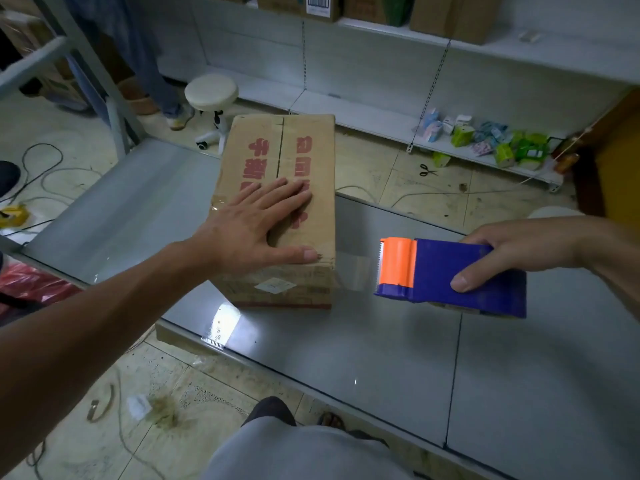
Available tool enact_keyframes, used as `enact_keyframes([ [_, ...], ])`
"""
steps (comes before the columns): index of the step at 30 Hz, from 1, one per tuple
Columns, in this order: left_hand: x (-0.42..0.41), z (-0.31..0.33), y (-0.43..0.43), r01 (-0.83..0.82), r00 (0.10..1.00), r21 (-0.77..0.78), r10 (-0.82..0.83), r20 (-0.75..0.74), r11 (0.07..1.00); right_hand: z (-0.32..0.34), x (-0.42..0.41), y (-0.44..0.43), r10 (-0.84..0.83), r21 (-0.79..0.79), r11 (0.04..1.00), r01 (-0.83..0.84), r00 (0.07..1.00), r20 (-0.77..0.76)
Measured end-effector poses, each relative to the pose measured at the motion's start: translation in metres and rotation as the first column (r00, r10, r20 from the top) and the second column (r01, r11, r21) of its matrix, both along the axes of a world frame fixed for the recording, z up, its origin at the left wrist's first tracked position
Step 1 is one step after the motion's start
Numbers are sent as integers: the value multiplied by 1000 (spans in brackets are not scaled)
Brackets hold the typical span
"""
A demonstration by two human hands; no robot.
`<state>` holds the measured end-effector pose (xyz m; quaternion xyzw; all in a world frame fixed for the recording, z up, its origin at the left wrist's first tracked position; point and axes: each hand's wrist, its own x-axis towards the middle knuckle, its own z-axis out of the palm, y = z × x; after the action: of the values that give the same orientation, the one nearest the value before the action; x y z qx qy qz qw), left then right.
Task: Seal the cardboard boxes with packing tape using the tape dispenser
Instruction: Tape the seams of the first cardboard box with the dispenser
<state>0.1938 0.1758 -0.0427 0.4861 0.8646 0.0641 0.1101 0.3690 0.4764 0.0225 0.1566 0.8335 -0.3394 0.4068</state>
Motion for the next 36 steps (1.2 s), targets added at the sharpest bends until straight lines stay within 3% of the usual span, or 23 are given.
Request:
enact_keyframes([
  [6,1,-3,0,3,1000,20,-2,-18,1000,12,-3,-25,2,186,983,-1,1000,-7],
  [12,3,-6,0,-1,1000,24,1,-16,1000,18,-42,-65,106,456,883,-108,994,31],
  [17,-3,-4,-14,-12,1000,99,12,5,995,0,-25,-34,87,709,684,-174,984,158],
  [19,-5,-3,-19,-50,998,132,45,45,990,-8,-5,-5,36,780,618,-97,995,94],
  [22,0,-3,-7,-9,1000,55,10,-17,998,-46,38,2,32,776,624,89,990,-139],
  [25,0,-1,0,-16,1000,16,16,1,1000,-106,72,-22,8,678,703,216,950,-311],
  [31,0,-4,-1,-10,1000,0,10,-24,1000,-159,82,-43,127,719,660,221,910,-396],
  [36,0,-5,-3,-15,999,14,16,-35,1000,-180,93,-40,143,616,713,335,790,-596],
])
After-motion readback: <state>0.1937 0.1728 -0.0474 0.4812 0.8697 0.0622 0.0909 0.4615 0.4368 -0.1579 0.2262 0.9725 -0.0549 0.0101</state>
